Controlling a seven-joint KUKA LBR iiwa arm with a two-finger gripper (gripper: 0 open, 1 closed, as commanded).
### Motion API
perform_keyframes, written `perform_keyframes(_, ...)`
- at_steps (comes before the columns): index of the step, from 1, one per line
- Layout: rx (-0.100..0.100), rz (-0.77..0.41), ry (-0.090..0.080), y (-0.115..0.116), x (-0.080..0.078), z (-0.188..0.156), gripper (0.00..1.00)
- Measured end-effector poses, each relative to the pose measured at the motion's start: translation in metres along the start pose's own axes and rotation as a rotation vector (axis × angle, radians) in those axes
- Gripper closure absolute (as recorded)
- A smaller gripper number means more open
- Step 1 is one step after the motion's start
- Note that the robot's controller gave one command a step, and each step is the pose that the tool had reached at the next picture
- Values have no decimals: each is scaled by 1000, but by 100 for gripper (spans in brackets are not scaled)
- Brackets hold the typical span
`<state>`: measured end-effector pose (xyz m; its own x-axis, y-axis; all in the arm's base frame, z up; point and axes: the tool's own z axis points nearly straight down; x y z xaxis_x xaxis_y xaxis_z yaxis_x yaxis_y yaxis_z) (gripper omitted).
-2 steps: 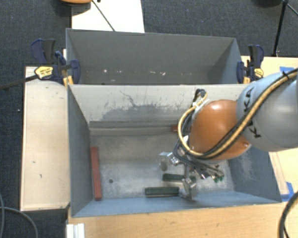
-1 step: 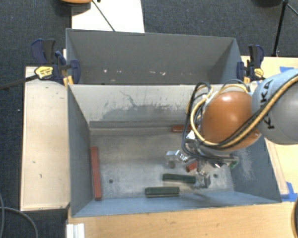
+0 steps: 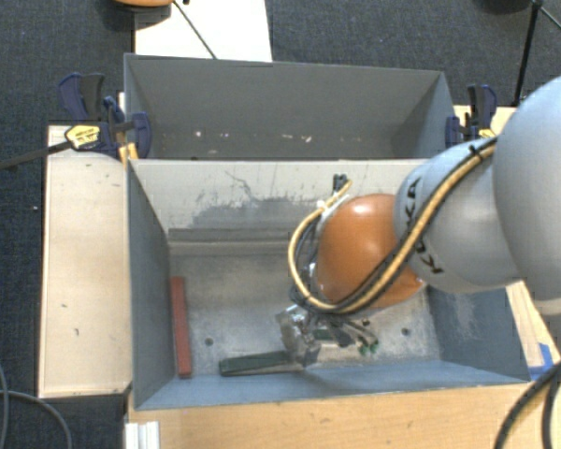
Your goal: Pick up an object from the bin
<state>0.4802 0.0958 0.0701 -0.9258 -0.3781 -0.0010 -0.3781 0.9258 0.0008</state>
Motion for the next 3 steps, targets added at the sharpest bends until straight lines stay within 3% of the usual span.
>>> perform_keyframes(1, 2, 4, -14, -1, -4, -2, 0)
perform_keyframes(2, 2, 5, -14, -1, -4, -2, 0)
perform_keyframes(3, 1, 71, 1, 24, -31, -24, 0)
